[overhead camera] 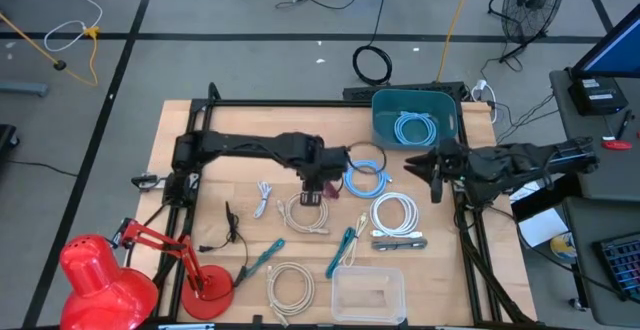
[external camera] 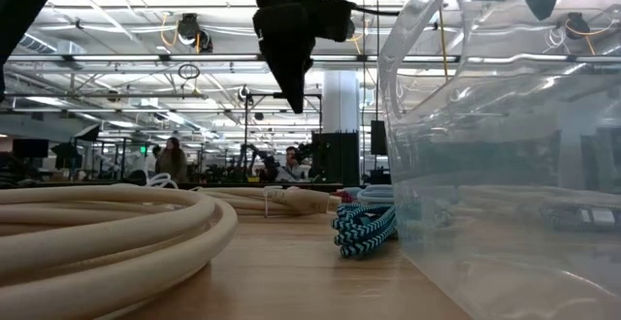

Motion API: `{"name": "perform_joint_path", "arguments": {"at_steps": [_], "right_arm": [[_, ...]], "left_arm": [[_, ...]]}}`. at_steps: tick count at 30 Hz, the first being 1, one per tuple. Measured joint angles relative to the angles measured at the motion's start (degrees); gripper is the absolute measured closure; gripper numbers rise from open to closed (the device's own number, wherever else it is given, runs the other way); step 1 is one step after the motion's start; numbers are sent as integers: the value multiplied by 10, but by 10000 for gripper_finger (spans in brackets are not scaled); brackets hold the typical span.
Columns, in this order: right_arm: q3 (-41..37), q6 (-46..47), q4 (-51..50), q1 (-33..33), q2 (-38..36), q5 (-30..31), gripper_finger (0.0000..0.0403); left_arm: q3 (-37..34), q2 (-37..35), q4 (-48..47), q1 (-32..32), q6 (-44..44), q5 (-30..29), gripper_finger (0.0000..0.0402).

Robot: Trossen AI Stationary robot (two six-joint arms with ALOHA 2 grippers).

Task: Pick & Place USB Port
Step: Put the pink charger cable into the transparent bin

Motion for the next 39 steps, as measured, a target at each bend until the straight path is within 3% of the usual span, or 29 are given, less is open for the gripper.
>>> {"name": "perform_joint_path", "arguments": {"at_steps": [5, 8, 23, 31, 39], "right_arm": [[0, 14, -26, 0, -11, 0, 316], [0, 14, -29, 0, -11, 0, 317], [-42, 63, -13, 1, -9, -1, 317], [-59, 87, -5, 1, -9, -18, 317], [-59, 90, -4, 1, -10, -17, 316]], "left_arm": [[0, 1, 7, -33, 170, -80, 275], [0, 1, 26, -36, 207, -87, 275], [0, 82, 24, 4, 199, -80, 275], [0, 90, 62, 5, 301, -128, 275], [1, 106, 78, 27, 341, -114, 275]]}}
